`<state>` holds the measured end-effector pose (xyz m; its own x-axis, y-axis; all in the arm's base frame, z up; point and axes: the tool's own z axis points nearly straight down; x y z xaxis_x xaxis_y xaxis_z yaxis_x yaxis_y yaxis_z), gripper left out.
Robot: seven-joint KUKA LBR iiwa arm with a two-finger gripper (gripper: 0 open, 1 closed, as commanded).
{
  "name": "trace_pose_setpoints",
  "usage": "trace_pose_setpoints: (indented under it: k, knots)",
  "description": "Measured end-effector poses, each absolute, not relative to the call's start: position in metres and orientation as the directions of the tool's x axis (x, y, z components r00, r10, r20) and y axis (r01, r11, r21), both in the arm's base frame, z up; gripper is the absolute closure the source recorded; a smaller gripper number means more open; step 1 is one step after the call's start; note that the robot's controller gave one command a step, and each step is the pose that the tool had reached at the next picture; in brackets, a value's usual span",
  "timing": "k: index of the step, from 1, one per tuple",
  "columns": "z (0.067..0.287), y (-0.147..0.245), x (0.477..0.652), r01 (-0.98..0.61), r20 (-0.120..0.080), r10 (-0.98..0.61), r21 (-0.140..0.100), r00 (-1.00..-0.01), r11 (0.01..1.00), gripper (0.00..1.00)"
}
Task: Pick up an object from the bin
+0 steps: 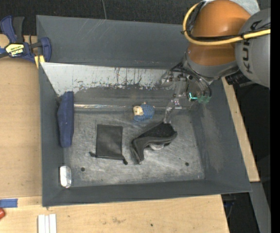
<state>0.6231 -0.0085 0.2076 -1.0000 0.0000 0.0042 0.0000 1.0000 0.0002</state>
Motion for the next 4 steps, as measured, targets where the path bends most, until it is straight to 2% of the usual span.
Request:
trace_pose_setpoints:
  k: [1,4]
  knots:
    - [0.1226,-0.0054,0.622,0.131,-0.022,0.131,0.002,-0.991,0.991,0.0]
    - [0.1167,-0.0064,0.6233,0.114,-0.022,0.114,0.003,-0.993,0.993,0.0]
